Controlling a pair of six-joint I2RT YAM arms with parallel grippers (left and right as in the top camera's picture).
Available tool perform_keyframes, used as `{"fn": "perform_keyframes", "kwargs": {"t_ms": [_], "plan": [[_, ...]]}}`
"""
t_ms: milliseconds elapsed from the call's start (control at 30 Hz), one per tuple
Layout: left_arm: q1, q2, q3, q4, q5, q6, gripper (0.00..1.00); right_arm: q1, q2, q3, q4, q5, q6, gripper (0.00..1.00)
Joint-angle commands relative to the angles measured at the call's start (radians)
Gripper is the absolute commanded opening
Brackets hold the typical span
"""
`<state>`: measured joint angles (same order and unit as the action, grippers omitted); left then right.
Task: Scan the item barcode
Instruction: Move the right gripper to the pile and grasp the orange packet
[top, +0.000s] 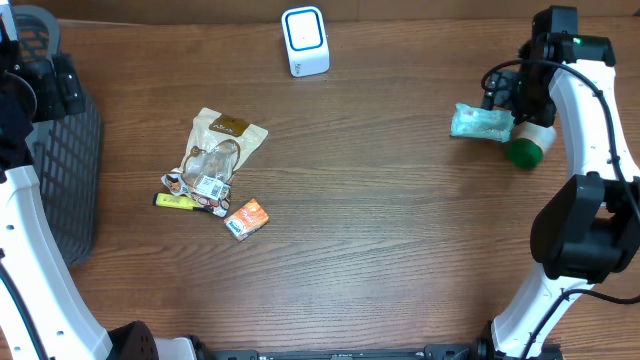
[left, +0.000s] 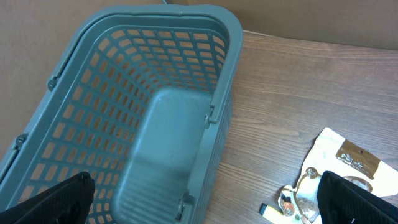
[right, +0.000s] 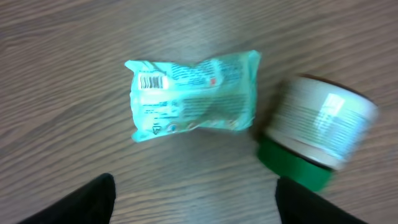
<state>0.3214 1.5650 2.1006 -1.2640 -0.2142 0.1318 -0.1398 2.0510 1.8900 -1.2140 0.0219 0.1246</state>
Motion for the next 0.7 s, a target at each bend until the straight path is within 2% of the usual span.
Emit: {"fn": "perform_keyframes", "kwargs": {"t_ms": [0,167,300,533,667], "plan": [[-0.001,0.006,0.005,0.001,-0.003,0.014,1.0,0.021,-0.024,0.053,0.005,-0.067,0.006,0.84],[-0.001,0.006,0.005,0.001,-0.002,0.014,1.0,0.056,-0.026,0.17,-0.032,-0.285,-0.002,0.84],[-0.001,0.006,0.005,0.0,-0.002,0.014,1.0,0.118,-0.026,0.179,-0.04,-0.48,-0.002,0.84],[-0.001,0.006,0.005,0.0,-0.002,0.014,1.0,0.321,-0.025,0.08,-0.039,-0.495,-0.021,0.82],[-0.001,0.006,0.005,0.0,-0.002,0.014,1.0,0.454,-0.025,-0.002,0.023,-0.495,-0.02,0.79]]}}
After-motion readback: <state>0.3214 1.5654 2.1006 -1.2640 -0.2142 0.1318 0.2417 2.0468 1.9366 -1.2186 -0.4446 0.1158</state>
